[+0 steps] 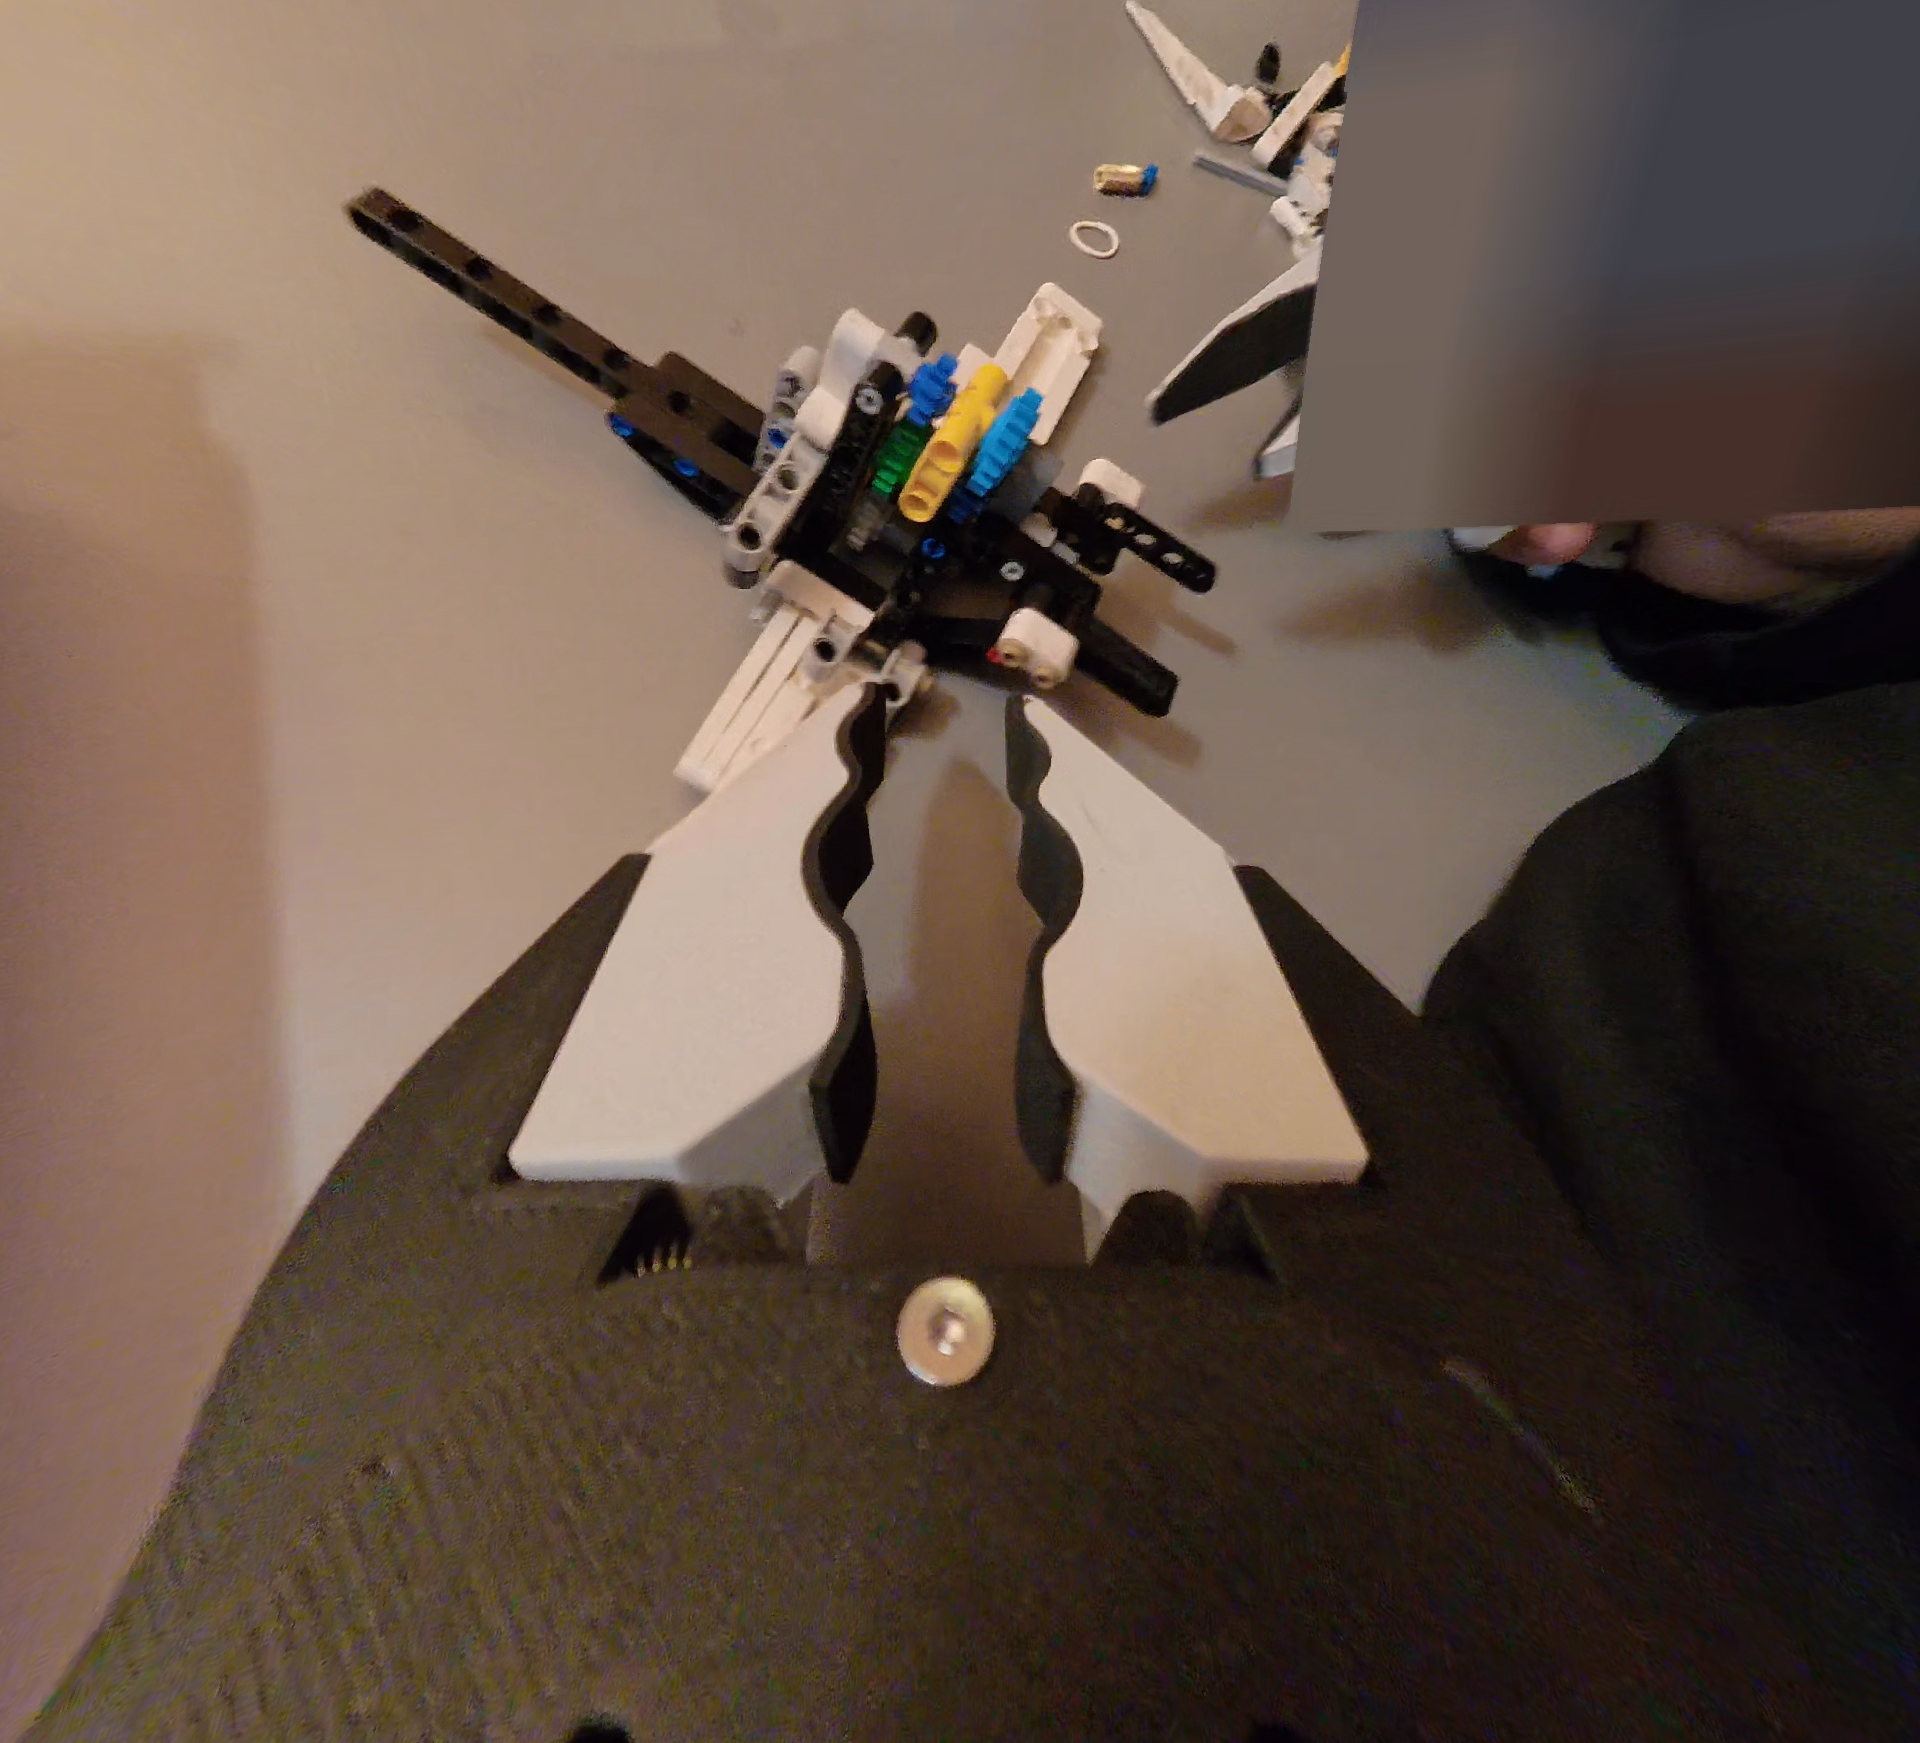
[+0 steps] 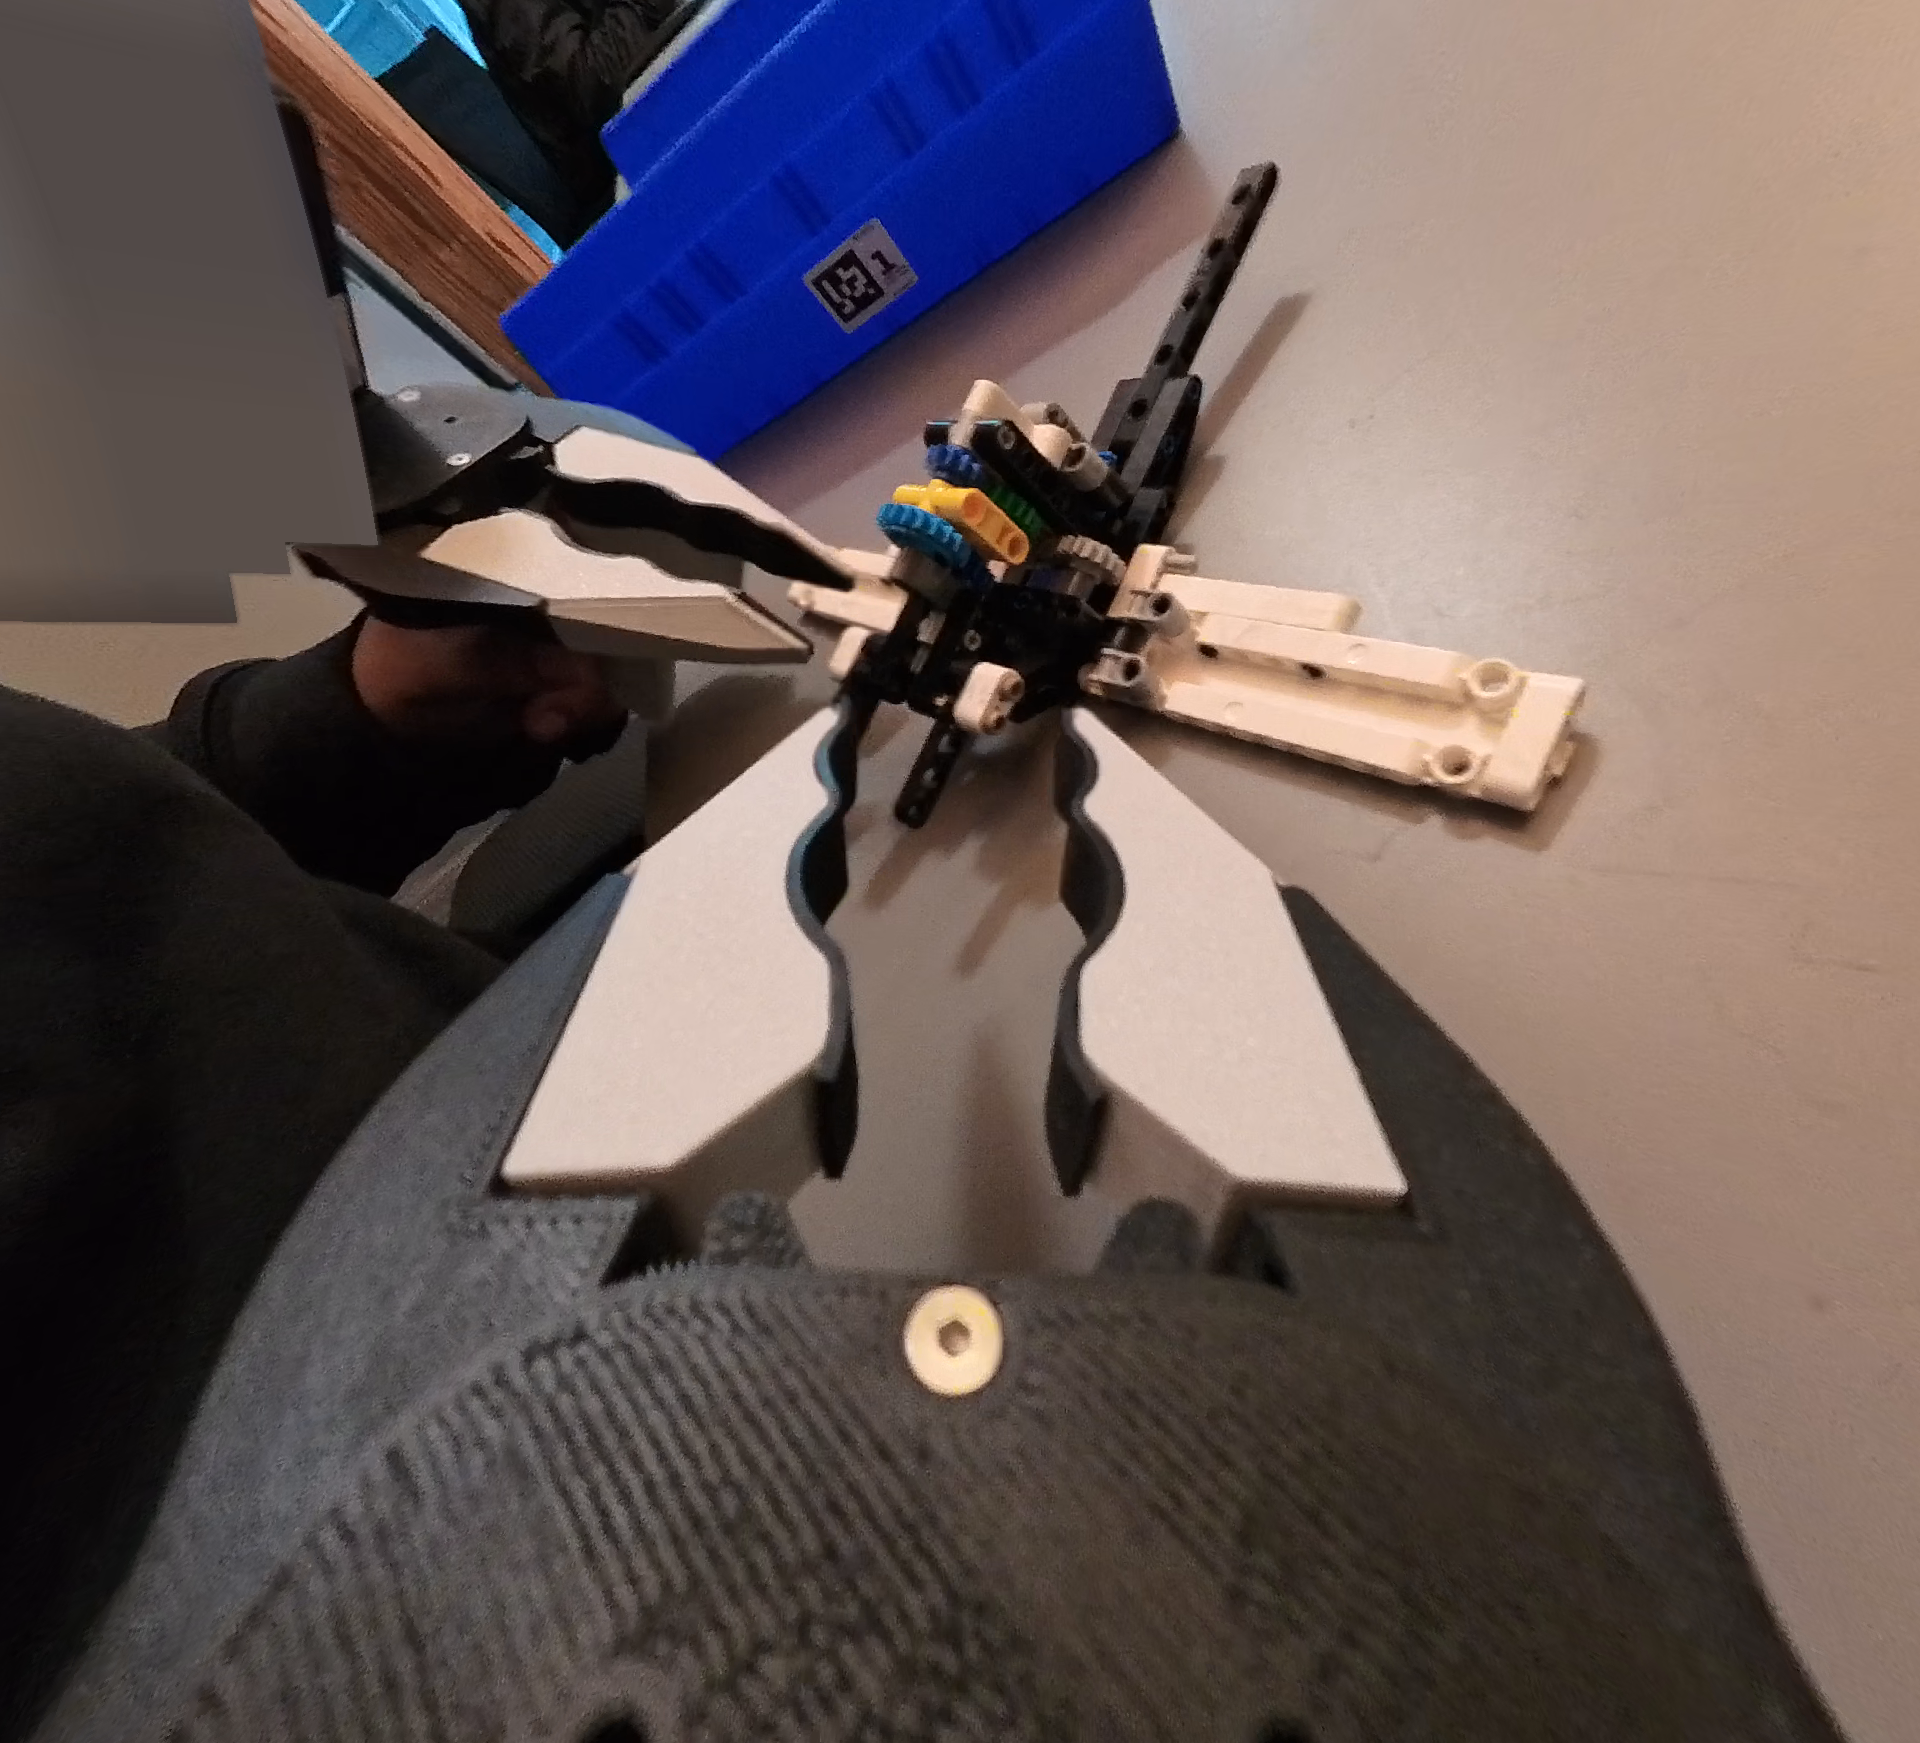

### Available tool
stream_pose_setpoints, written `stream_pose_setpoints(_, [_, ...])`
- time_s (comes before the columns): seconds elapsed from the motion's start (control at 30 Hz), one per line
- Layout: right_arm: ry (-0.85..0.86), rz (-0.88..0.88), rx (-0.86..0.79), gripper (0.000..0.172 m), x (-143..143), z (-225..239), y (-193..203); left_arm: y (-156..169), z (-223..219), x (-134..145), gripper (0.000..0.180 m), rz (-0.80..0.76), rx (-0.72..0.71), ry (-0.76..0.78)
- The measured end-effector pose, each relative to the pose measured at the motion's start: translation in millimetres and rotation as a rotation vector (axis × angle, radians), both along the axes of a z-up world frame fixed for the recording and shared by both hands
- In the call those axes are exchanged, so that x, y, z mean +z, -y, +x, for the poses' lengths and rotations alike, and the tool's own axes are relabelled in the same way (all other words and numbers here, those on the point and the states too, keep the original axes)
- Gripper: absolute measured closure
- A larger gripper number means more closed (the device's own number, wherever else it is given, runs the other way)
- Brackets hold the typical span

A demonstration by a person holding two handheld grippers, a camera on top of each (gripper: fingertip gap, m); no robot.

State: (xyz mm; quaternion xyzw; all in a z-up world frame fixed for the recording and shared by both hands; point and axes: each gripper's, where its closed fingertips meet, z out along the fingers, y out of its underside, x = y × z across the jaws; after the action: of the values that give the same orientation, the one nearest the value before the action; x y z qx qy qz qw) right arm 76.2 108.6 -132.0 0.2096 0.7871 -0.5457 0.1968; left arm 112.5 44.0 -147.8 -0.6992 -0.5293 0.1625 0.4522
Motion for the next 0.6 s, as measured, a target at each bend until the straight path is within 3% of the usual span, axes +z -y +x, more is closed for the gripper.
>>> stream_pose_setpoints(0.23, [-0.077,-0.031,0.008,0.136,8,4,-1,38,2,-1,0.152,-0.137,0.055,-0.003])
stream_pose_setpoints(0.43, [-0.089,-0.018,0.006,0.136,6,4,0,44,6,-17,0.129,-0.168,0.037,0.073])
stream_pose_setpoints(0.6, [-0.119,0.016,0.024,0.135,2,8,3,41,5,-33,0.122,-0.230,0.017,0.122])
